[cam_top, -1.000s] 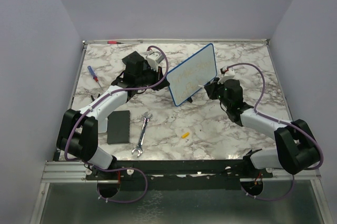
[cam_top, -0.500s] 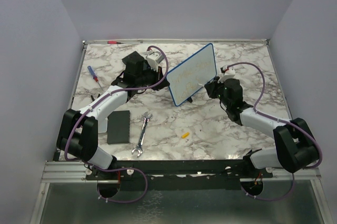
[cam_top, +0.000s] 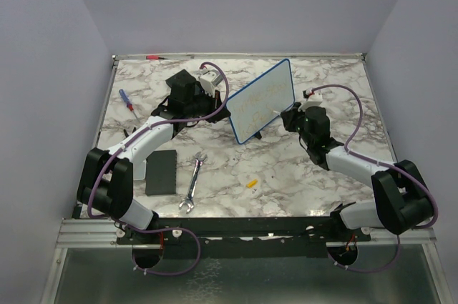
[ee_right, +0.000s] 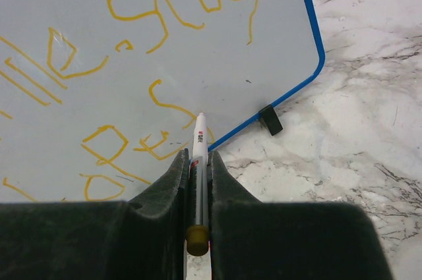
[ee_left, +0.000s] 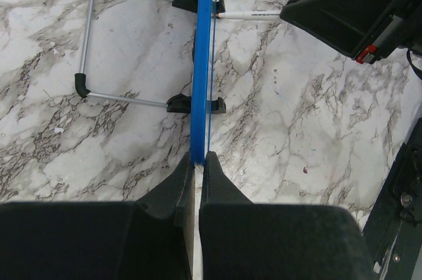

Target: Write a sentence on the whiteboard

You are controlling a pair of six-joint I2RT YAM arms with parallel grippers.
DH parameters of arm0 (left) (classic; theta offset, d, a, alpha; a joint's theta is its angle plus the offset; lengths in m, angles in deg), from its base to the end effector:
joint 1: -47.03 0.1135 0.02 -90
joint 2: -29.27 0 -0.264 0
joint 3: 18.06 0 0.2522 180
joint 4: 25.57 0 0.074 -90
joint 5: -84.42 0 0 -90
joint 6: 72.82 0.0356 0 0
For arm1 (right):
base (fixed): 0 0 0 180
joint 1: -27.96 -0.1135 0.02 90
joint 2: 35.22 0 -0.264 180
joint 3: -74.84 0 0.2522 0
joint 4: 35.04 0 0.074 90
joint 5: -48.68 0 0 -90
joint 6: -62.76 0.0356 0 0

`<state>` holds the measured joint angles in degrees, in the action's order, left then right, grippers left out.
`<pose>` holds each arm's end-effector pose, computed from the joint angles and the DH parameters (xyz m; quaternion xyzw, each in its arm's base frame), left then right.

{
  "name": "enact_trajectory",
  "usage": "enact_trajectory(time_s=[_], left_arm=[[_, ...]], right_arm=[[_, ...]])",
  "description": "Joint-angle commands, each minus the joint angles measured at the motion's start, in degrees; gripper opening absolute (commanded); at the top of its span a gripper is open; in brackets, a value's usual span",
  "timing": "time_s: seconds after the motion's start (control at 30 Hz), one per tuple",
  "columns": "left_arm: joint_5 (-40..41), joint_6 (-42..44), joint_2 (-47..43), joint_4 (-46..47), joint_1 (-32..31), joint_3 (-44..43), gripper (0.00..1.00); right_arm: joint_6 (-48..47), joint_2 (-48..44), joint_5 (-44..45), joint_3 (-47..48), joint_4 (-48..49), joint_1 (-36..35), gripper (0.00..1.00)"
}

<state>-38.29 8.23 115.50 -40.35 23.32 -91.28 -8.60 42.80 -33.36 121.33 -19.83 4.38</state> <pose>0.3039 -0.1545 0.2717 0.2498 0.7961 -0.3708 0.4079 0.2632 0.1095 0.2092 0.0072 0.7994 0.1636 0.5780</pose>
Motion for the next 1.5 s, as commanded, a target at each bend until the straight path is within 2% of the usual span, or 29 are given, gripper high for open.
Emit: enact_trajectory(time_s=[0.0, 0.7, 1.47], left_arm=[[0.56, 1.05, 0.27, -2.92, -0.47, -0.14, 0.00], [0.55, 1.10, 0.17, -2.95, -0.47, -0.13, 0.00], [0.37, 1.24, 0.21, -3.03, -0.48, -0.13, 0.00]], right_arm=[[0.80, 0.38, 2.15, 1.55, 1.44, -0.24, 0.01], [-0.22, -3.08, 4.51, 0.27, 0.66, -0.23, 0.01], [-0.71, 0.85, 1.52, 2.18, 4.25, -0.23, 0.01]])
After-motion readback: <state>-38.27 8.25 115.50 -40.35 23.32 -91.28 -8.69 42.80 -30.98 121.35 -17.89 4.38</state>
